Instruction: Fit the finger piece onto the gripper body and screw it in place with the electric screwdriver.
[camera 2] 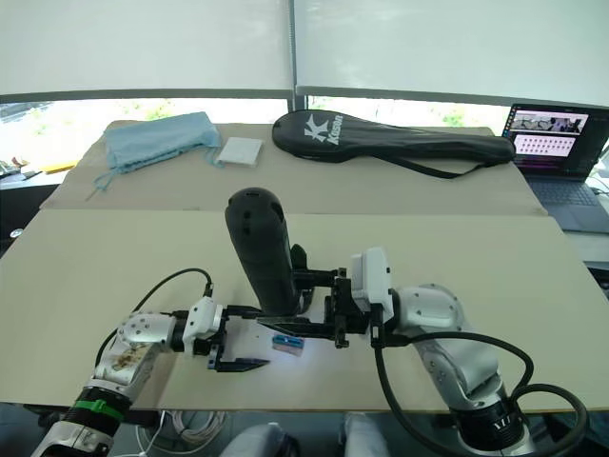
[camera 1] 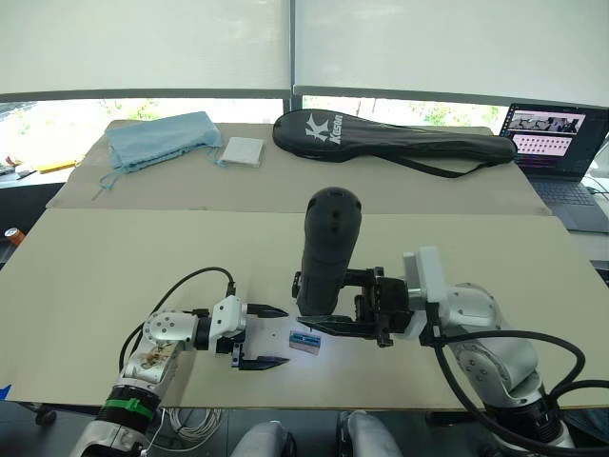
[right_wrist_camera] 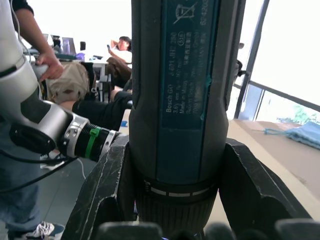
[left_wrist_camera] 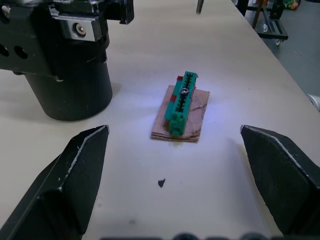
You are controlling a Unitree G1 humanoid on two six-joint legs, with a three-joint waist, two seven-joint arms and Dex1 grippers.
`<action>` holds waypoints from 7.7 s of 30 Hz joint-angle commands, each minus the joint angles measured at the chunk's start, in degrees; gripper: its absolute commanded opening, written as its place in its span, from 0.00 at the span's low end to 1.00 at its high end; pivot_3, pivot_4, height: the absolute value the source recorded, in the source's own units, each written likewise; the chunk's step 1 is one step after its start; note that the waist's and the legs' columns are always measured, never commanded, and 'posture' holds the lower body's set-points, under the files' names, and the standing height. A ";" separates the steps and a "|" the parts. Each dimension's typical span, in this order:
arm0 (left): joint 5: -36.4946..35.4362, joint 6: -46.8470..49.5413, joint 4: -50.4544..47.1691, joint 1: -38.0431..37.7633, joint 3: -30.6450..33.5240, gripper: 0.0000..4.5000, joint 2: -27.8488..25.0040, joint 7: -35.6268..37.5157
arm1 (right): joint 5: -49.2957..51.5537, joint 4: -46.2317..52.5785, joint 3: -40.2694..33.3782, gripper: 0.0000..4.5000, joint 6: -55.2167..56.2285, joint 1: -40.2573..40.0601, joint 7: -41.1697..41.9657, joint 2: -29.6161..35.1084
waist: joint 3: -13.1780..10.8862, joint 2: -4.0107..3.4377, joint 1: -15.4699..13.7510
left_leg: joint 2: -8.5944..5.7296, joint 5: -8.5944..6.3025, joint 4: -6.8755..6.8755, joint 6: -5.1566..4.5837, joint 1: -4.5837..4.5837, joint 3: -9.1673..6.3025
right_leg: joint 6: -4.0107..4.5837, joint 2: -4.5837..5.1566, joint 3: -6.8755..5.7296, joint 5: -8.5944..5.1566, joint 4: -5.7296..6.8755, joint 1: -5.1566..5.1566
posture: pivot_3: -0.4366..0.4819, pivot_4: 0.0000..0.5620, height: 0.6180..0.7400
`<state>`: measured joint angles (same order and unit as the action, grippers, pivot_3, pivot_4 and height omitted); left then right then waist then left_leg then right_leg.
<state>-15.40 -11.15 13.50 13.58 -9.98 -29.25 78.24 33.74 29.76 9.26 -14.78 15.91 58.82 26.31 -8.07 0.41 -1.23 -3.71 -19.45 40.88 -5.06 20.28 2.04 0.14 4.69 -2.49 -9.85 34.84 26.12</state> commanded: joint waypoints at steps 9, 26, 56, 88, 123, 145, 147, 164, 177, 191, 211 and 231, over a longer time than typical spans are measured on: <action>1.80 2.42 -0.62 0.68 -5.17 0.99 3.22 0.15 | -3.18 -2.79 2.13 0.43 6.21 1.16 2.80 -1.86 | 0.00 0.00 -0.02 | -0.03 0.00 0.07 0.00 -0.01 -0.01 | -0.02 -0.02 0.01 0.01 0.03 -0.01 | 0.48 0.27 1.00; 2.93 4.99 -3.17 -0.76 -6.22 0.99 2.67 -0.78 | -5.46 -5.91 3.80 0.43 8.28 1.37 3.33 -4.17 | 0.00 0.00 0.27 | -0.04 0.00 0.08 0.00 -0.03 -0.01 | -0.03 -0.04 0.02 0.01 0.05 -0.01 | 0.48 0.27 1.00; 3.10 6.21 -3.80 -0.93 -6.13 0.99 2.56 -3.10 | -6.64 -6.89 4.62 0.43 8.11 0.90 3.50 -5.16 | 0.01 -0.01 0.39 | -0.05 0.02 0.11 0.04 -0.07 -0.01 | -0.03 -0.06 0.01 0.01 0.09 -0.04 | 0.48 0.27 1.00; 3.15 6.89 -4.05 -1.13 -6.33 0.99 2.56 -3.42 | -6.08 -6.67 3.90 0.43 7.88 1.40 3.35 -4.80 | 0.01 -0.01 0.42 | -0.06 0.03 0.12 0.05 -0.08 -0.01 | -0.03 -0.10 0.01 0.01 0.10 -0.04 | 0.48 0.27 1.00; 3.35 7.04 -3.83 -1.53 -6.70 0.99 3.03 -3.69 | -5.90 -6.74 3.74 0.43 7.48 1.15 2.80 -4.07 | 0.01 -0.02 0.41 | -0.06 0.03 0.13 0.05 -0.08 -0.01 | -0.03 -0.10 0.00 0.01 0.10 -0.05 | 0.48 0.27 1.00; 3.33 7.08 -4.31 -2.25 -6.29 0.99 2.37 -4.09 | -6.24 -7.56 4.61 0.43 7.78 0.39 3.69 -4.76 | 0.02 -0.03 0.48 | -0.06 0.03 0.13 0.05 -0.10 -0.01 | -0.03 -0.12 0.01 0.01 0.11 -0.05 | 0.48 0.27 1.00; 3.32 7.10 -4.35 -2.27 -6.31 0.99 2.36 -4.18 | -6.25 -7.63 4.56 0.43 7.89 0.55 3.72 -4.89 | 0.02 -0.03 0.48 | -0.06 0.03 0.13 0.05 -0.10 -0.01 | -0.03 -0.12 0.02 0.01 0.11 -0.05 | 0.48 0.27 1.00; 3.29 7.04 -4.11 -2.05 -6.45 0.99 2.54 -4.30 | -5.44 -7.11 3.99 0.43 7.28 0.55 3.79 -4.56 | 0.02 -0.03 0.49 | -0.06 0.04 0.13 0.06 -0.10 0.00 | -0.03 -0.13 0.01 0.01 0.12 -0.05 | 0.48 0.27 1.00; 3.34 7.32 -4.00 -1.86 -6.51 0.99 2.92 -4.71 | -4.52 -7.26 3.46 0.43 6.71 1.09 4.09 -4.35 | 0.02 -0.03 0.46 | -0.06 0.04 0.14 0.06 -0.10 -0.01 | -0.03 -0.12 0.01 0.01 0.12 -0.06 | 0.48 0.27 1.00; 3.29 7.51 -4.40 -2.04 -6.60 0.99 2.87 -5.02 | -4.17 -7.81 3.66 0.43 6.70 1.11 4.24 -4.04 | 0.02 -0.03 0.44 | -0.06 0.04 0.16 0.06 -0.10 -0.01 | -0.04 -0.12 0.02 0.02 0.12 -0.06 | 0.48 0.27 1.00; 3.25 7.74 -4.64 -2.11 -6.59 0.99 2.85 -5.11 | -5.24 -9.22 3.91 0.43 7.17 1.18 3.62 -4.19 | 0.02 -0.03 0.44 | -0.06 0.04 0.17 0.06 -0.10 -0.01 | -0.04 -0.11 0.03 0.02 0.12 -0.07 | 0.48 0.27 1.00; 3.31 7.52 -4.38 -2.11 -6.56 0.99 2.92 -5.20 | -1.93 -7.84 2.28 0.43 6.83 1.97 3.47 -4.51 | 0.02 -0.03 0.45 | -0.06 0.04 0.17 0.06 -0.10 -0.01 | -0.04 -0.11 0.04 0.02 0.12 -0.07 | 0.48 0.27 1.00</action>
<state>-13.35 -4.88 7.85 12.81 -14.02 -26.74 73.15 30.14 19.06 13.05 -9.10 16.67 62.44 22.29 -8.05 0.38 -0.78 -3.77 -19.41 41.04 -5.00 20.18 2.03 0.11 4.58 -2.45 -9.83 34.96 26.06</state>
